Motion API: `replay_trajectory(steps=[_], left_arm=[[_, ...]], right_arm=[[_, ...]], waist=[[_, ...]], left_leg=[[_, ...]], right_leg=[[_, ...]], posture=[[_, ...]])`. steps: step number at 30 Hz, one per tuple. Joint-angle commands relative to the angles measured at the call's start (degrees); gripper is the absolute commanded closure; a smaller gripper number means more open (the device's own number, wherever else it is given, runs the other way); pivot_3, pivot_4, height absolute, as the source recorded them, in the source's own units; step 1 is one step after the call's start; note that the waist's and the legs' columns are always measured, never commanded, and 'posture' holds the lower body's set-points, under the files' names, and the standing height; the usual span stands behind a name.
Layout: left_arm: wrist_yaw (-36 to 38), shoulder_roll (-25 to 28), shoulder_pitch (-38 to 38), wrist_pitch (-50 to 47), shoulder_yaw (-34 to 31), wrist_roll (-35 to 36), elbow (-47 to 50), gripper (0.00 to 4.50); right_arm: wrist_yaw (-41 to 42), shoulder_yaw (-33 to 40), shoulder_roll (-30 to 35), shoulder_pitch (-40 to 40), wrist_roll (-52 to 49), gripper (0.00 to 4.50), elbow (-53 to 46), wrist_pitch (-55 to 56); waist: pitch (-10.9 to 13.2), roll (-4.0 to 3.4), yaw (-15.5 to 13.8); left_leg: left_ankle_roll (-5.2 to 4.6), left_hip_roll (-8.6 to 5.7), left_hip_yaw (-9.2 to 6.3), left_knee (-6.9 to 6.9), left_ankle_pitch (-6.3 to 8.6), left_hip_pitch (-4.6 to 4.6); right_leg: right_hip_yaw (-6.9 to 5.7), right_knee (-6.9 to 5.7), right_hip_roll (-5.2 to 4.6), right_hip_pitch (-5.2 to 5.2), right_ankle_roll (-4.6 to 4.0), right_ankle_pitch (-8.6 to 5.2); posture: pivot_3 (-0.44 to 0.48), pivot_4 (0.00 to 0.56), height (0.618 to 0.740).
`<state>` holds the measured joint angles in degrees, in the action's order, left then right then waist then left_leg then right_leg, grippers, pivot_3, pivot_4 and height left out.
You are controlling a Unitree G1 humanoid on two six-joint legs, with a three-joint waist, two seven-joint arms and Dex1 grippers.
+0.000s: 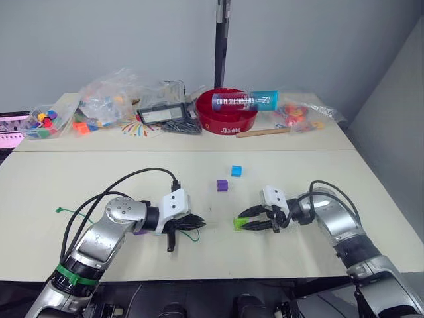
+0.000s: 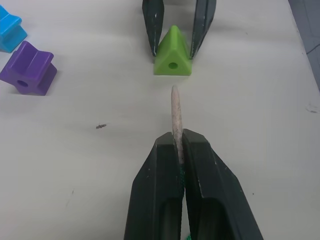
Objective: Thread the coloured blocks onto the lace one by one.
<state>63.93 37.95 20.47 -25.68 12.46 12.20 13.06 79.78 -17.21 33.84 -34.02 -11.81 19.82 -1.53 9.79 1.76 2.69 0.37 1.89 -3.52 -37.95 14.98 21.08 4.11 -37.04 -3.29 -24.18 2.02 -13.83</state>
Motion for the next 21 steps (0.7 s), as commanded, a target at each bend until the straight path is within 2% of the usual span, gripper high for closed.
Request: replay_trajectory(steps=[1,2,8,15,18,21], left_arm=[[-0.51,0.45,0.27,-0.83,-0.11,0.79,2.45,4.5],[-0.5,0.52,0.27,-1.01,-0.02,0.77,2.58,4.5],[-0.98,-0.7,1.83,-1.16,2.04,-0.3,1.66,4.5],[-0.51,-0.58,2.45,-0.83,2.35,-0.15,0.8,4.5],[0.15,-0.33,3.04,-0.45,2.18,-0.02,-0.15,4.5],[0.51,-0.19,3.35,-0.09,2.19,-0.11,-0.79,4.5]], right_arm=[[-0.61,0.1,-0.38,0.15,1.87,4.19,1.73,0.65],[-0.8,0.09,-0.4,0.73,1.77,4.48,1.07,0.15],[-6.7,0.16,-0.35,5.6,2.33,4.48,-9.4,-8.44],[-6.8,3.19,0.03,7.63,-2.24,4.48,-14.36,-12.06],[-6.02,5.44,0.38,6.5,-5.02,3.68,-15.23,-13.98],[-6.0,5.53,0.72,5.16,-4.03,2.68,-14.0,-13.61]], waist=[[0.0,0.0,0.1],[0.0,0.0,0.07],[-0.02,0.0,-0.07],[-0.01,0.0,-0.17],[-0.01,0.0,-0.25],[0.0,-0.01,-0.21]], left_leg=[[0.0,0.0,0.0,0.0,0.0,-0.02],[0.0,0.0,0.0,0.0,0.0,-0.05],[0.04,0.0,0.0,-0.01,-0.02,-0.21],[0.04,-0.01,0.0,-0.01,-0.02,-0.18],[0.04,-0.01,-0.01,-0.02,-0.02,-0.07],[0.03,-0.02,-0.01,-0.06,-0.02,0.02]], right_leg=[[0.0,-0.01,0.01,0.01,-0.01,0.01],[0.0,-0.03,0.01,0.05,-0.02,0.01],[0.01,-0.05,0.01,0.21,-0.02,0.01],[0.02,-0.06,0.02,0.17,-0.02,0.01],[0.01,-0.04,0.02,0.09,-0.02,0.01],[0.01,-0.04,0.01,0.01,-0.02,0.01]], posture=[[0.0,0.15,0.731],[0.0,0.15,0.731],[0.0,0.15,0.731],[0.0,0.15,0.731],[0.0,0.15,0.731],[0.0,0.15,0.731]])
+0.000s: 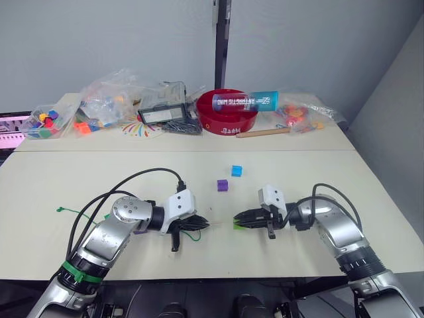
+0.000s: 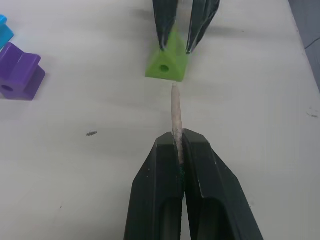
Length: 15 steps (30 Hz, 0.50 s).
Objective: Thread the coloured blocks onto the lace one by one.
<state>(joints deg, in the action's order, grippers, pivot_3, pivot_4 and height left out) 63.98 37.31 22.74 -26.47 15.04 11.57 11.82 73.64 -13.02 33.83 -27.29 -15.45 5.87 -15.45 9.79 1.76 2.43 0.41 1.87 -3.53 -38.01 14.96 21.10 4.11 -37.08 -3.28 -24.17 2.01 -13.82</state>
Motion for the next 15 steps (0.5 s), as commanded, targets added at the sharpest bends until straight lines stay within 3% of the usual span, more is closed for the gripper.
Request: replay_trajectory(steps=[1,4,13,15], left_arm=[[0.53,0.49,1.13,0.79,-0.38,0.52,0.32,4.5],[0.6,0.5,1.19,0.8,-0.35,0.56,0.29,4.5],[0.04,0.48,0.39,0.44,-0.09,0.34,1.38,4.5],[-0.14,0.43,0.46,0.43,0.22,0.04,1.41,4.5]], right_arm=[[0.15,0.95,0.85,-1.85,0.3,2.26,0.64,0.42],[0.36,-0.94,1.22,-2.03,3.15,1.3,3.06,2.43],[-2.67,-3.91,-0.78,-1.85,9.45,1.3,10.48,7.42],[-2.1,-3.89,-1.03,-1.39,9.16,1.84,10.32,7.51]], waist=[[0.0,0.0,0.11],[0.0,0.0,0.05],[0.0,0.0,0.35],[0.0,0.0,0.33]], left_leg=[[0.0,0.0,0.0,0.0,0.0,0.0],[0.0,0.01,0.0,0.0,0.0,0.0],[0.0,0.02,0.01,0.0,0.0,-0.05],[0.0,0.02,0.01,0.0,0.0,-0.07]], right_leg=[[0.0,0.0,0.0,-0.01,0.0,0.0],[-0.01,0.0,0.01,-0.01,0.0,0.0],[0.01,-0.01,0.02,0.04,0.0,0.0],[0.01,-0.01,0.02,0.06,-0.01,0.01]], posture=[[0.0,0.15,0.731],[0.0,0.15,0.731],[0.0,0.15,0.731],[0.0,0.15,0.731]])
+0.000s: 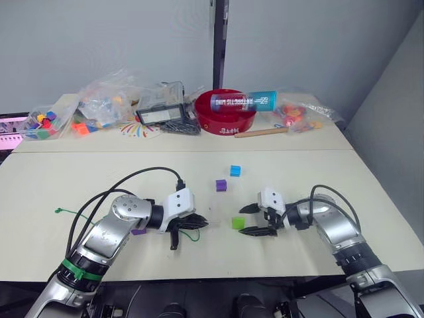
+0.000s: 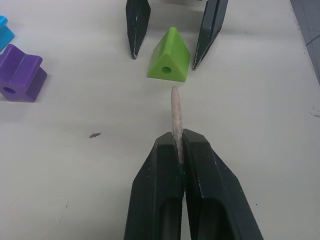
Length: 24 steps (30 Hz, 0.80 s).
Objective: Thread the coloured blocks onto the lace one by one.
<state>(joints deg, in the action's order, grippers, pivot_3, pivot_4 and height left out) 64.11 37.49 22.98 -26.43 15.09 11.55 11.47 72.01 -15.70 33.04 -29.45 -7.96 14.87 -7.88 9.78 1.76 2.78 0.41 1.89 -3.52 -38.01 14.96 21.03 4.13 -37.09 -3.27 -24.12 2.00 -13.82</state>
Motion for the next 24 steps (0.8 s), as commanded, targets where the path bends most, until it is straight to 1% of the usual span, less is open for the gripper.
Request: replay_trajectory(steps=[1,2,4,5,9,16,24], left_arm=[[-0.51,0.16,0.45,0.19,0.52,-0.31,1.64,4.5],[-0.71,0.04,0.74,0.18,0.96,-0.78,1.43,4.5],[-0.94,-0.17,1.18,0.18,1.81,-1.45,1.16,4.5],[-0.97,-0.22,1.31,0.22,2.16,-1.63,1.08,4.5],[-1.73,-0.98,2.63,0.62,4.1,-3.7,-0.72,4.5],[-1.37,-1.25,4.84,1.07,4.49,-4.64,-2.35,4.5],[-1.14,-1.78,5.09,0.66,5.65,-5.08,-1.74,4.5]], right_arm=[[-0.37,-1.22,-0.35,1.02,1.54,2.12,0.91,-0.13],[-0.22,-1.22,-0.49,1.22,1.3,2.5,0.38,-0.27],[-0.21,-1.25,-0.69,1.46,1.12,3.1,-0.52,-0.61],[-0.28,-1.26,-0.77,1.52,1.11,3.18,-0.86,-0.79],[-0.37,-1.54,-1.25,1.6,1.11,3.18,-2.3,-1.38],[1.2,-4.16,0.5,2.01,3.09,3.18,-6.17,-2.05],[0.08,-5.88,1.26,0.81,5.24,3.18,-9.66,-7.74]], waist=[[0.0,0.0,-0.03],[0.0,0.0,-0.04],[0.0,0.0,-0.06],[0.0,0.0,-0.08],[0.0,0.0,-0.01],[0.0,0.0,-0.12],[0.0,0.0,-0.16]], left_leg=[[0.0,0.0,0.0,0.0,0.0,-0.02],[0.0,0.0,0.0,0.0,0.0,-0.02],[0.0,0.0,0.0,0.0,0.0,-0.01],[0.0,0.0,0.0,0.0,0.0,0.0],[0.0,0.0,0.0,0.0,0.0,0.0],[0.0,-0.01,-0.02,0.0,0.0,0.03],[0.0,-0.01,-0.02,0.0,0.0,0.03]], right_leg=[[0.0,-0.01,0.0,0.01,0.0,0.0],[0.0,-0.01,0.0,0.01,0.0,0.0],[0.0,0.0,0.0,0.01,0.0,0.0],[0.0,0.0,0.0,0.01,0.0,0.0],[0.0,-0.01,0.01,0.0,0.0,0.0],[-0.01,-0.01,0.01,-0.03,0.0,0.0],[-0.01,0.0,0.01,-0.02,0.0,0.0]], posture=[[0.0,0.15,0.731],[0.0,0.15,0.731],[0.0,0.15,0.731],[0.0,0.15,0.731],[0.0,0.15,0.731],[0.0,0.15,0.731],[0.0,0.15,0.731]])
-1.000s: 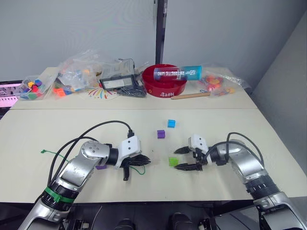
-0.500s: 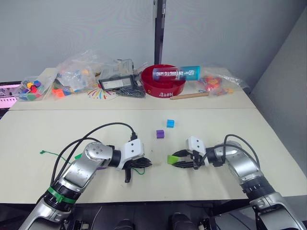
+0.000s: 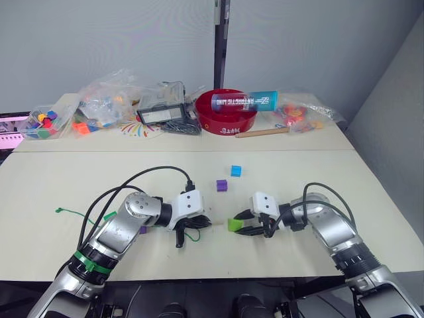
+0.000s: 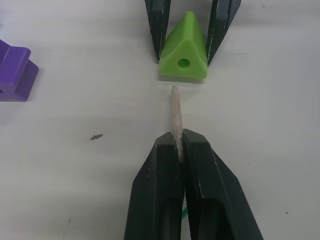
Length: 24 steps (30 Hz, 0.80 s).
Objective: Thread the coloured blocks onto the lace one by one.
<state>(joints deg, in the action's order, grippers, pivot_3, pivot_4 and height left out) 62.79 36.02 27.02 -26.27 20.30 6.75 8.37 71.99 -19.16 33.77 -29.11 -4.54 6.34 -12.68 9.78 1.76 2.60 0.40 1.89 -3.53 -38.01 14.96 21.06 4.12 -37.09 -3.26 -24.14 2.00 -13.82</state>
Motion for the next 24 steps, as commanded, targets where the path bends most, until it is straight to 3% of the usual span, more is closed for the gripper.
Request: replay_trajectory(steps=[1,24], left_arm=[[0.14,-0.39,1.11,0.38,0.67,-0.4,1.41,4.5],[-1.62,-4.02,3.75,-1.71,2.85,-1.86,1.5,4.5]], right_arm=[[0.07,-2.57,0.6,0.46,1.96,3.18,-1.48,-3.54],[-0.29,-4.7,0.45,-0.37,3.78,3.18,-5.35,-9.56]], waist=[[0.0,0.0,0.01],[0.0,0.0,-0.1]], left_leg=[[0.0,0.0,0.0,0.0,0.0,0.0],[0.0,-0.01,-0.01,0.0,0.0,0.0]], right_leg=[[0.0,0.0,0.0,0.0,0.0,0.0],[-0.01,0.0,-0.01,0.02,0.0,0.0]], posture=[[0.0,0.15,0.731],[0.0,0.15,0.731]])
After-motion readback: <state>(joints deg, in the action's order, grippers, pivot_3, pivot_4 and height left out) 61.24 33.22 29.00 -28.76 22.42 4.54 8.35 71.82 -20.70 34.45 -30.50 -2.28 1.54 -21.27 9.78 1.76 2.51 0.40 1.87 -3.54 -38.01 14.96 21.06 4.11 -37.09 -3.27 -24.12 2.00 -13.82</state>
